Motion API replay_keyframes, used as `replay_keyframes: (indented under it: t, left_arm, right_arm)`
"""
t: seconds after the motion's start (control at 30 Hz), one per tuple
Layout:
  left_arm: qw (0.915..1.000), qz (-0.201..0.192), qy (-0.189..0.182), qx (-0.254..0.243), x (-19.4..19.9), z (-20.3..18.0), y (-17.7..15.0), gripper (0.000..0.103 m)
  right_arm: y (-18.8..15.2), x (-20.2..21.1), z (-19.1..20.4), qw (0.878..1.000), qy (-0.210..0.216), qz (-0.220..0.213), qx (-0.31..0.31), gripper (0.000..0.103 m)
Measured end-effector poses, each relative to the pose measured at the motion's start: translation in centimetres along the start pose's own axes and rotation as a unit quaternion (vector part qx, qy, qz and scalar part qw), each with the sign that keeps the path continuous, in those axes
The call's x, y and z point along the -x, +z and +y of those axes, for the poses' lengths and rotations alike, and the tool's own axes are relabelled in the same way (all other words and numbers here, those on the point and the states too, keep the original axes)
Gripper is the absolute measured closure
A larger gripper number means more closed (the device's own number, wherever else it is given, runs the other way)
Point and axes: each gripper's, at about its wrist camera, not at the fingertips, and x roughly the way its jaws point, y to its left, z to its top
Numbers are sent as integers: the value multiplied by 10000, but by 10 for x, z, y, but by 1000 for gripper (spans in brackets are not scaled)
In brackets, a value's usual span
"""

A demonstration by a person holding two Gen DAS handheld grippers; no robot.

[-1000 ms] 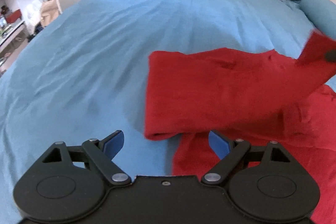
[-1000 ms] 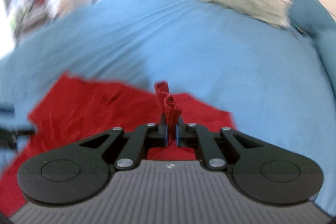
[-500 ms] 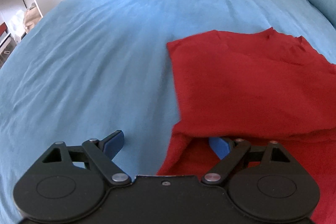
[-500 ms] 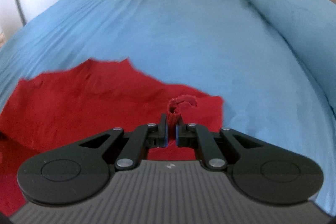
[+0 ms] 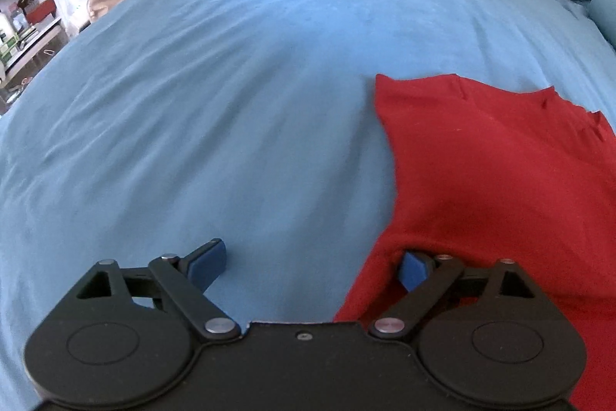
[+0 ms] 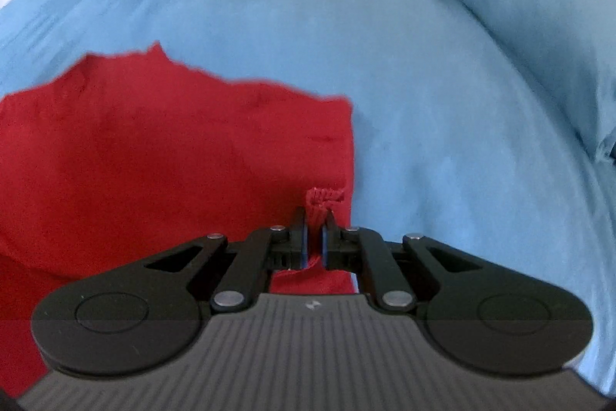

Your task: Fold small clothes

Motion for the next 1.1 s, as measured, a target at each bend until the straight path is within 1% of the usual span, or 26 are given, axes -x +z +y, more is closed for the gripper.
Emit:
replay_keyframes:
  t: [0.03,0.07,0.1,0.17,0.2,0.23,0.27,0.3,0.33,0.4,0.47,0.53,0.57,0.63,0.67,0.7,0.77,0.83,0.9,0.97,1.1]
  left_arm:
    - [10000,11,12,-15,3,0,0,9]
    - [10000,12,14,-29,7,-1,0,9]
    - [10000,-43,17,-80,13,-2,0,10]
    - [9992,-285,29,-268,29,-6,-2,10]
    - [9983,-436,-34,-396,39,-11,-2,10]
    - [9963,-621,-179,-569,49,-17,-1,10]
    - [9940,-767,-302,-717,55,-23,1,10]
    - [9905,-923,-484,-892,62,-32,4,10]
    - [9877,-988,-673,-1006,65,-40,7,10]
    - [9828,-1033,-1021,-1138,65,-53,13,10]
    - [9793,-916,-1305,-1249,58,-62,16,10]
    - [9775,-728,-1450,-1346,45,-69,13,10]
    - [9768,-665,-1482,-1398,38,-69,12,10]
    - [9775,-431,-1395,-1521,21,-69,4,10]
    - [9782,-283,-1322,-1573,12,-69,1,10]
    - [9786,-192,-1297,-1584,5,-67,-3,10]
    - [9774,-296,-1393,-1563,2,-62,-8,8]
    - [9771,-264,-1388,-1594,4,-64,-5,8]
    - [9776,-304,-1424,-1520,15,-61,-1,8]
    - [9786,-464,-1434,-1398,36,-48,-2,8]
    - [9811,-802,-1355,-1127,89,-24,-4,7]
  right_arm:
    - [-2,1,1,9999,-22,-72,71,77]
    - [-3,3,3,9998,-83,-110,165,66]
    - [-1,6,5,9995,-168,-110,233,47]
    - [-2,17,2,9990,-288,-223,250,29]
    - [-1,28,1,9985,-239,-420,251,25]
    - [-1,35,2,9980,-148,-557,265,22]
    - [0,44,3,9971,29,-699,286,19]
    - [0,49,5,9964,185,-759,323,19]
    - [1,52,8,9956,351,-780,385,19]
    - [0,49,20,9937,738,-667,523,19]
    - [-4,40,26,9925,972,-502,536,19]
    - [-10,29,30,9932,1015,-314,482,19]
    - [-15,24,29,9939,987,-234,432,19]
    - [-22,15,25,9948,953,-204,310,12]
    - [-25,13,22,9950,937,-259,239,5]
    - [-27,11,20,9953,910,-294,165,1]
    - [-29,11,19,9951,940,-307,46,1]
    - [-28,14,18,9951,928,-334,96,1]
    - [-26,22,19,9949,906,-399,174,1]
    - [-25,30,14,9943,925,-516,144,1]
    - [-25,79,-5,9924,915,-817,0,1]
